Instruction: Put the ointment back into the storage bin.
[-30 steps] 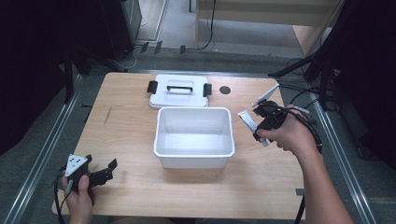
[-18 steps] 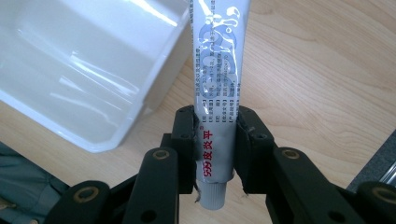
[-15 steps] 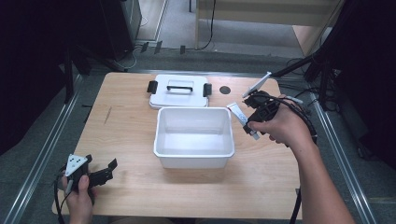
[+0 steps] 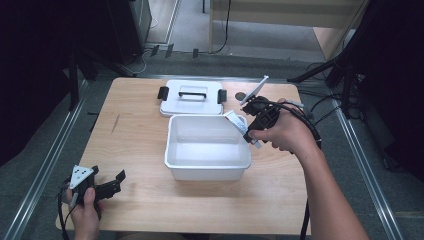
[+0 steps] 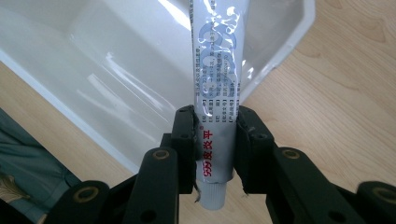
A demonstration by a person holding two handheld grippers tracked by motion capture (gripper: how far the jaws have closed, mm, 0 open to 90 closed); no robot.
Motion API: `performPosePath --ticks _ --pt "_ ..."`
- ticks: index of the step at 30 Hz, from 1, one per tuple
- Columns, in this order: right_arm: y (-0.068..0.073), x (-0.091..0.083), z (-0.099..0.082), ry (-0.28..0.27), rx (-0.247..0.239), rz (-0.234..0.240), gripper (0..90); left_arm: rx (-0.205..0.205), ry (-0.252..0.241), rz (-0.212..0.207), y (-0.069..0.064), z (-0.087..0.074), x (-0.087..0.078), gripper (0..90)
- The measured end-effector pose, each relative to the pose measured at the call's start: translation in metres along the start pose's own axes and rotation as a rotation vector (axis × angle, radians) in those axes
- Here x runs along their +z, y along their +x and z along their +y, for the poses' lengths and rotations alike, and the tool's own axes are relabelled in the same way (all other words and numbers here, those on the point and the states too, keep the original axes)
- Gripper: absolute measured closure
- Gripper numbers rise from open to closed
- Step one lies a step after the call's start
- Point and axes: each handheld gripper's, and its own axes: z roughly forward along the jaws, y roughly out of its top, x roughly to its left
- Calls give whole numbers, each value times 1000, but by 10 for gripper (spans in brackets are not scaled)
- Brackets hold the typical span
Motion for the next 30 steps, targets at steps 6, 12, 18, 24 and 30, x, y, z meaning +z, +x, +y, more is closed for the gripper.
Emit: performPosePath --ticks 6,12,18,24,30 --pt "7 7 7 7 -50 3 726 0 1 -1 0 0 0 6" --pt "15 14 11 18 -115 10 726 -1 1 0 0 0 0 6" --pt "20 22 14 11 -251 13 726 -1 1 -1 0 0 0 6" --pt "25 33 18 31 -337 15 726 -2 2 -1 1 0 0 6" --pt "30 42 22 42 -393 14 726 -4 3 -3 1 0 0 6"
